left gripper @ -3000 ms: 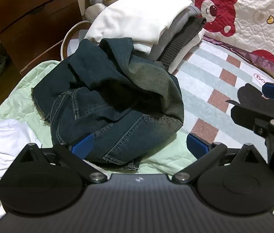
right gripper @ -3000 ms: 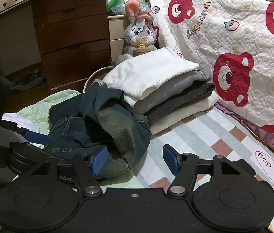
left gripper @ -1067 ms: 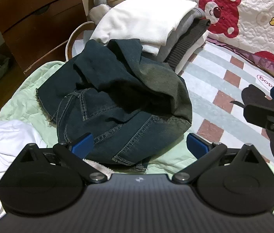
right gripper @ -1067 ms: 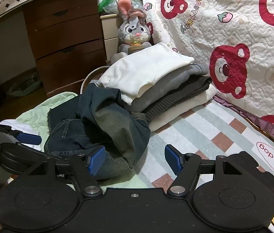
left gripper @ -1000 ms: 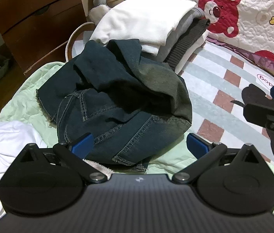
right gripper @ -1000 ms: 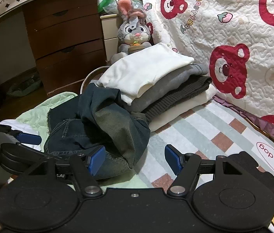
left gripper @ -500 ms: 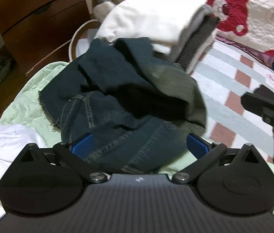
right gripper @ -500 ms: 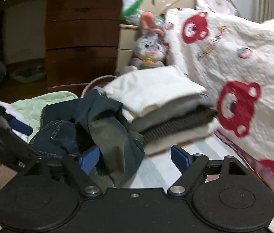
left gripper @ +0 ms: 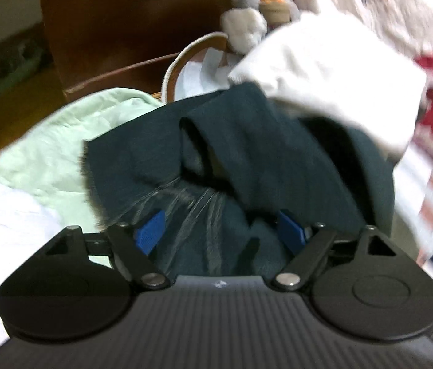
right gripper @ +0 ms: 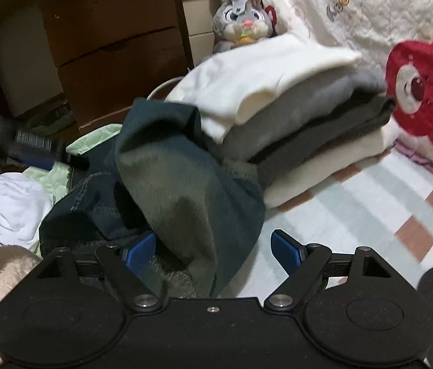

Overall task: Fold clothes
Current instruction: 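Close the left gripper on the jeans leg while the right gripper grasps the waistband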

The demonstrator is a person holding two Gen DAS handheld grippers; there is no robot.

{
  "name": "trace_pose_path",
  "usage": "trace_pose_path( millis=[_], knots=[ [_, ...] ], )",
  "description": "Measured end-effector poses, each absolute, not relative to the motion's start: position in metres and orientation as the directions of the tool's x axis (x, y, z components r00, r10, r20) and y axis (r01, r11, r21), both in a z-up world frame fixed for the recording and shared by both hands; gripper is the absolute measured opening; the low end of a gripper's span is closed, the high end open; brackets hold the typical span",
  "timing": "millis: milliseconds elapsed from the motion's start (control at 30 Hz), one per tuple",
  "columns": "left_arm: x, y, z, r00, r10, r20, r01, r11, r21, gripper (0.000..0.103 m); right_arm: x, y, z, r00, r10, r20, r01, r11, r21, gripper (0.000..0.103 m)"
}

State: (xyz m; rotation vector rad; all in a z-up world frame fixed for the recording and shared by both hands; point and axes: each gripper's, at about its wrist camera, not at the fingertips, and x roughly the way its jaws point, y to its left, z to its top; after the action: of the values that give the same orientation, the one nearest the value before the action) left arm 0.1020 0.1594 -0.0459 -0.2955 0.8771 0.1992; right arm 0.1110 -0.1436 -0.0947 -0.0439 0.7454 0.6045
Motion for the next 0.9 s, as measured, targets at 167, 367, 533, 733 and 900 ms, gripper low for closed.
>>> trace_pose_path(
  millis=[167,367,533,733,900],
  knots=[
    [0.139,0.177,-0.08,0.581,-0.04,-0.813,-0.427,0.835,-0.346,0.08,0.122,-0.131,-0.145,0.575,0.503,-0.645,-0.482,0.845,0.23,0.086],
    [0.149,0.182,-0.107,0.62,-0.04,-0.784,-0.506,0.743,-0.439,0.092,0.132,-0.137,-0.174,0.497,0.518,-0.696,-0.396,0.849,0.349,0.043],
    [0.146,0.189,-0.126,0.68,-0.119,-0.723,-0.451,0.71,-0.541,0.085,0.133,-0.133,-0.156,0.528,0.541,-0.655,-0.436,0.834,0.338,0.01],
    [0.139,0.194,-0.123,0.7,-0.107,-0.706,-0.386,0.775,-0.501,0.024,0.112,-0.135,-0.14,0.62,0.495,-0.609,-0.422,0.864,0.273,0.007],
    [0.139,0.182,-0.115,0.699,0.002,-0.715,-0.39,0.839,-0.379,0.015,0.103,-0.139,-0.137,0.696,0.375,-0.612,-0.373,0.918,0.138,0.005]
  ],
)
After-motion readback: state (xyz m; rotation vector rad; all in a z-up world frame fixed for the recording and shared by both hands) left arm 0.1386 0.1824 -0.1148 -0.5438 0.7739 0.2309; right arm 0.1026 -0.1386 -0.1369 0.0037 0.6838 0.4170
